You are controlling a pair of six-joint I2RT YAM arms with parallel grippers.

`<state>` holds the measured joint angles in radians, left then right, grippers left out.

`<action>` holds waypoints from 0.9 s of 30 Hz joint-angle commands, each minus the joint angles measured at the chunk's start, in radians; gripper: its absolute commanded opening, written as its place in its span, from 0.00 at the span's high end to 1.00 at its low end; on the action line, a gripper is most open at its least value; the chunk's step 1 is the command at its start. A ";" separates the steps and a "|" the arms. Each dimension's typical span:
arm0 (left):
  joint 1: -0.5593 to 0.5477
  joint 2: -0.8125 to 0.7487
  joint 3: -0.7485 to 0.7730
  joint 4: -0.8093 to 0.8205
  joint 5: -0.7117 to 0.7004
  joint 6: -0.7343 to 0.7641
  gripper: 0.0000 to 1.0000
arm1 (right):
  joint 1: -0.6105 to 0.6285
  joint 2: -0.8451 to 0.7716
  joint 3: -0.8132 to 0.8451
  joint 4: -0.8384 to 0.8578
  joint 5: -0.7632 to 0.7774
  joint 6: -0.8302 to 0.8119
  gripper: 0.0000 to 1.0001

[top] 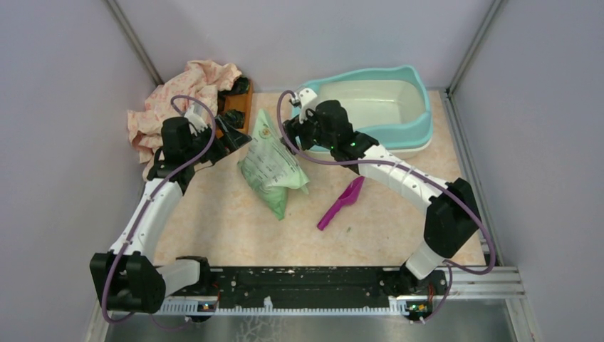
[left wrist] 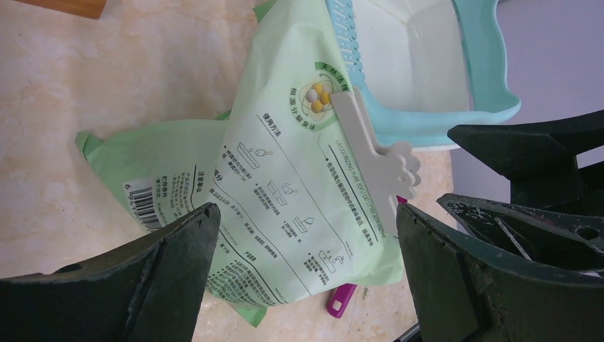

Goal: Fill the litter box with clean litter
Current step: Remove the clamp from the cat litter bag.

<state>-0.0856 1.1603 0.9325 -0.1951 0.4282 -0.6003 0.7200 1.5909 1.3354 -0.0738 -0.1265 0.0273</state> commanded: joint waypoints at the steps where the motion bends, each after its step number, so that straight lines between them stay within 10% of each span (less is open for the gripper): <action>1: -0.006 0.000 -0.007 0.010 0.015 0.020 0.01 | 0.012 0.022 0.063 0.013 -0.051 0.005 0.30; 27: -0.006 0.007 -0.007 0.009 0.016 0.035 0.01 | 0.035 0.124 0.158 -0.031 -0.025 0.001 0.59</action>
<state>-0.0856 1.1606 0.9325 -0.1951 0.4309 -0.5854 0.7441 1.6913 1.4147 -0.1295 -0.1619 0.0265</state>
